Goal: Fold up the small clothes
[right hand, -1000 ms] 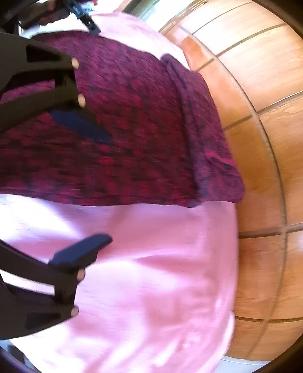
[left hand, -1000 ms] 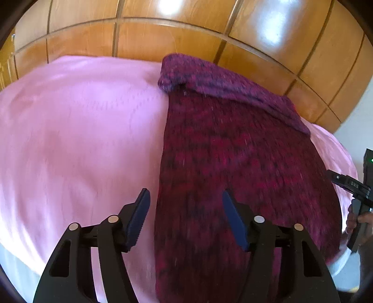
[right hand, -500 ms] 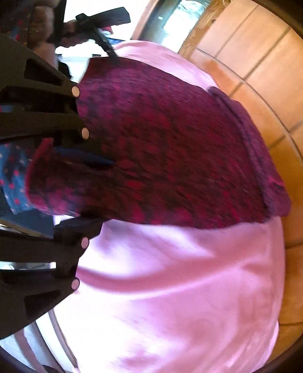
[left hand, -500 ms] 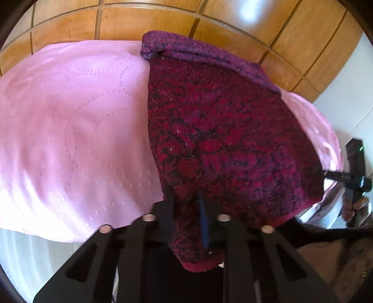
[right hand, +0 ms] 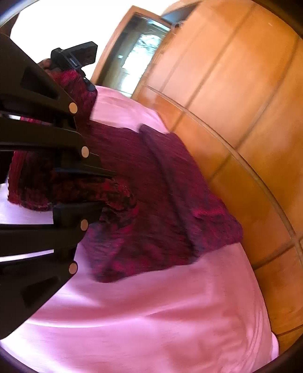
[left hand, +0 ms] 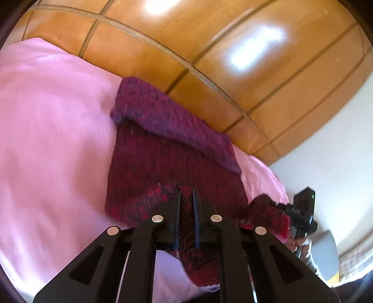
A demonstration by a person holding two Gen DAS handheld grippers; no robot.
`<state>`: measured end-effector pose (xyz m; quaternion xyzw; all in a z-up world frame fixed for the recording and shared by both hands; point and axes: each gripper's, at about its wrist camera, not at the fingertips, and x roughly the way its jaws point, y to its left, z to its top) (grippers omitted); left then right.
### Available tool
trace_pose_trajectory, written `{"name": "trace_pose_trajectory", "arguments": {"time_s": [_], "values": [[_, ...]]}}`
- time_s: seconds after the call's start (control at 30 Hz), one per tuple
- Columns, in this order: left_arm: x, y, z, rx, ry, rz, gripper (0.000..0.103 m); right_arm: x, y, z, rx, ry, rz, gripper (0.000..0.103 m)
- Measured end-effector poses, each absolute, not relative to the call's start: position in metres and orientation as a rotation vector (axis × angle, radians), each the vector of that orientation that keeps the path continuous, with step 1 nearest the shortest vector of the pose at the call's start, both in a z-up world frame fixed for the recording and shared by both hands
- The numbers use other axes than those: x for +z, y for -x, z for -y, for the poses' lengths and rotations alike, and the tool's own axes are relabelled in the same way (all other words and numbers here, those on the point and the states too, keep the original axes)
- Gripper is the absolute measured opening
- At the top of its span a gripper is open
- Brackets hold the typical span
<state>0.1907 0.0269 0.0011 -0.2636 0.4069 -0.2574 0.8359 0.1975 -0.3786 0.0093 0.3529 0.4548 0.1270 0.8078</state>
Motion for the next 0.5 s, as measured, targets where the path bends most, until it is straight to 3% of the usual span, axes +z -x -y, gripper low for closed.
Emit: {"name": "trace_pose_trajectory", "arguments": {"time_s": [0.27, 0.33, 0.37, 0.4, 0.43, 0.47, 0.5], "values": [[-0.036, -0.293, -0.018, -0.429, 0.642, -1.011, 0.008, -0.034, -0.258, 0.395, 0.172, -0.863, -1.063, 0.017], [-0.044, -0.306, -0.021, -0.393, 0.680, -1.045, 0.012, -0.039, -0.259, 0.402, 0.203, -0.947, -1.047, 0.031], [-0.048, -0.309, -0.025, -0.379, 0.718, -1.059, 0.020, -0.037, -0.253, 0.405, 0.216, -0.970, -1.036, 0.036], [-0.050, -0.311, -0.032, -0.380, 0.773, -1.052, 0.028, -0.037, -0.254, 0.408, 0.237, -0.997, -1.019, 0.048], [-0.049, -0.308, -0.041, -0.353, 0.802, -1.022, 0.044, -0.031, -0.249, 0.416, 0.262, -1.029, -0.985, 0.063], [-0.046, -0.308, -0.048, -0.323, 0.815, -0.996, 0.055, -0.027, -0.246, 0.419, 0.268, -1.043, -0.956, 0.072], [-0.044, -0.304, -0.060, -0.302, 0.836, -0.958, 0.056, -0.019, -0.239, 0.425, 0.245, -1.033, -0.904, 0.088]]}}
